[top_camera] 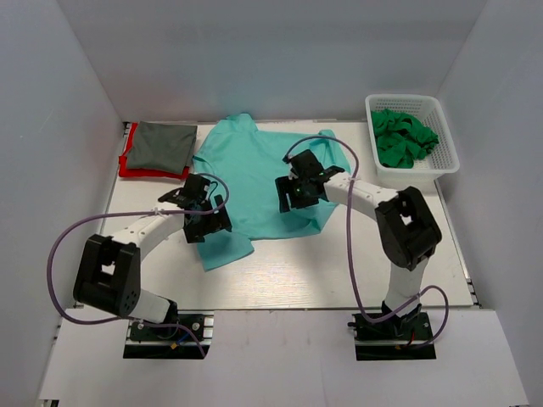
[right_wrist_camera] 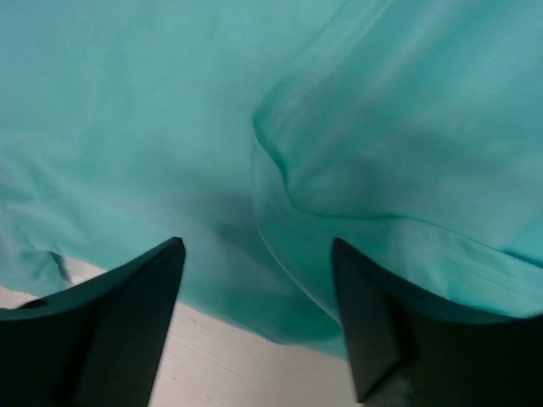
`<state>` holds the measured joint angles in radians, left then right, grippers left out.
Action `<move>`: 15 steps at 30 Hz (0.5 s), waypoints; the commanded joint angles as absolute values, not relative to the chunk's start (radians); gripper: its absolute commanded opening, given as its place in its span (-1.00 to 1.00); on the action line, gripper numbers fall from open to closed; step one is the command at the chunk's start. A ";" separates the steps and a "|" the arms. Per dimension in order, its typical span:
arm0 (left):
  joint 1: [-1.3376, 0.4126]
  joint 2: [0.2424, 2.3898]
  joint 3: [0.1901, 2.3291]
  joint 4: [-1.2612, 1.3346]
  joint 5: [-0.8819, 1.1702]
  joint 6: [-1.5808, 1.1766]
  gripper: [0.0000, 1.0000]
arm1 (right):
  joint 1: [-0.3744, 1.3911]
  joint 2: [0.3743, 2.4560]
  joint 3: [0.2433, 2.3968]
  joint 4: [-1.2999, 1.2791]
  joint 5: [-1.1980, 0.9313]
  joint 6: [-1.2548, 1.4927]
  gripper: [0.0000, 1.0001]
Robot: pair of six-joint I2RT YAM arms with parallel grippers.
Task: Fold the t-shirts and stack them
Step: Flatten out the tshirt
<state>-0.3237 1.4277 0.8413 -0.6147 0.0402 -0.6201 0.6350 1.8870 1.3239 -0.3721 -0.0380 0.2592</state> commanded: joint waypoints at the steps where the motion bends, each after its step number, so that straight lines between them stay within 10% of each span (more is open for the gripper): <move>1: -0.321 1.445 0.897 -0.581 0.047 -0.607 0.99 | 0.621 1.749 1.310 -0.345 0.053 0.267 0.57; 4: -0.321 1.475 0.908 -0.560 0.048 -0.607 0.99 | 0.611 1.686 1.293 -0.356 0.083 0.299 0.71; 15: -0.321 1.552 0.969 -0.538 0.048 -0.598 0.99 | 0.540 1.674 1.244 -0.554 0.103 0.456 0.24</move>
<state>-0.3237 1.5478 0.9386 -0.5480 0.0418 -0.6094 0.5392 1.6707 1.2655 -0.5049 0.1463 0.4381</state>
